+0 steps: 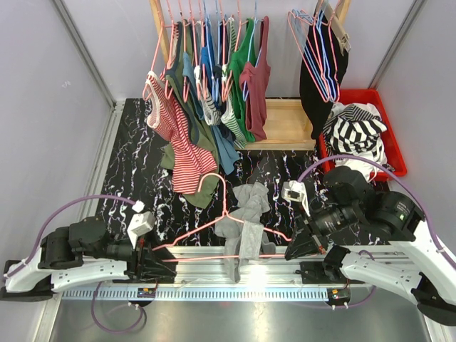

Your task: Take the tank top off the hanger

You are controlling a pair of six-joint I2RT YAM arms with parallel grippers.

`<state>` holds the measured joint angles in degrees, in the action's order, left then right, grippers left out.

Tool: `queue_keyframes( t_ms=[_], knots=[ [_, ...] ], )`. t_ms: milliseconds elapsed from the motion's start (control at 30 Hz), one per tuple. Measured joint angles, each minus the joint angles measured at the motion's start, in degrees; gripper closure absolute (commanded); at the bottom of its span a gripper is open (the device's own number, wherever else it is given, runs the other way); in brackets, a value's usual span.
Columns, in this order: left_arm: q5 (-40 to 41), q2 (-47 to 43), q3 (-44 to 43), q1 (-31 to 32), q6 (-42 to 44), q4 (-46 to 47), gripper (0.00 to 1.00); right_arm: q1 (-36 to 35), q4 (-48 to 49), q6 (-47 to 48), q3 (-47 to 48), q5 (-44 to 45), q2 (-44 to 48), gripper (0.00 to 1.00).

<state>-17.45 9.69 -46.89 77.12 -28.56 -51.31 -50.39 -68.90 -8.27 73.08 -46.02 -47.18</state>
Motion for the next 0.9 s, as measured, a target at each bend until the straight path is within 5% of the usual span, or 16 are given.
queue_keyframes(
  t_ms=[233, 367, 400, 433, 500, 767, 833, 900],
  knots=[
    [-0.79, -0.96, -0.04, 0.02, 0.04, -0.11, 0.85, -0.42, 0.15, 0.42, 0.00, -1.14, -0.59, 1.00],
    [-0.76, -3.23, -0.66, 0.02, 0.17, -0.11, 0.60, -0.57, 0.74, 0.46, 0.00, -1.64, -0.90, 1.00],
    [-0.79, -3.96, -0.81, 0.02, -0.26, -0.04, 0.63, -0.57, 0.76, 0.44, 0.00, -1.64, -0.96, 1.00],
    [-0.83, -4.52, -0.87, 0.02, -0.50, -0.07, 0.83, -0.57, 0.74, 0.46, 0.00, -1.64, -0.94, 1.00],
    [-0.87, -5.01, -0.87, 0.02, -1.05, -0.07, 1.00, -0.63, 0.74, 0.48, 0.00, -1.75, -1.01, 1.00],
    [-1.27, -4.90, -0.57, 0.00, -1.77, -0.31, 1.00, -1.01, 0.50, 0.92, 0.00, -2.47, -1.27, 0.99],
    [-1.14, -4.48, -0.59, 0.02, -1.75, -0.74, 1.00, -1.03, 0.22, 0.70, 0.02, -1.40, -1.31, 0.62],
    [-0.66, -3.72, -0.59, 0.00, -1.53, -0.96, 1.00, -1.05, 0.04, -0.07, 0.31, 2.43, -1.55, 0.51]
  ],
)
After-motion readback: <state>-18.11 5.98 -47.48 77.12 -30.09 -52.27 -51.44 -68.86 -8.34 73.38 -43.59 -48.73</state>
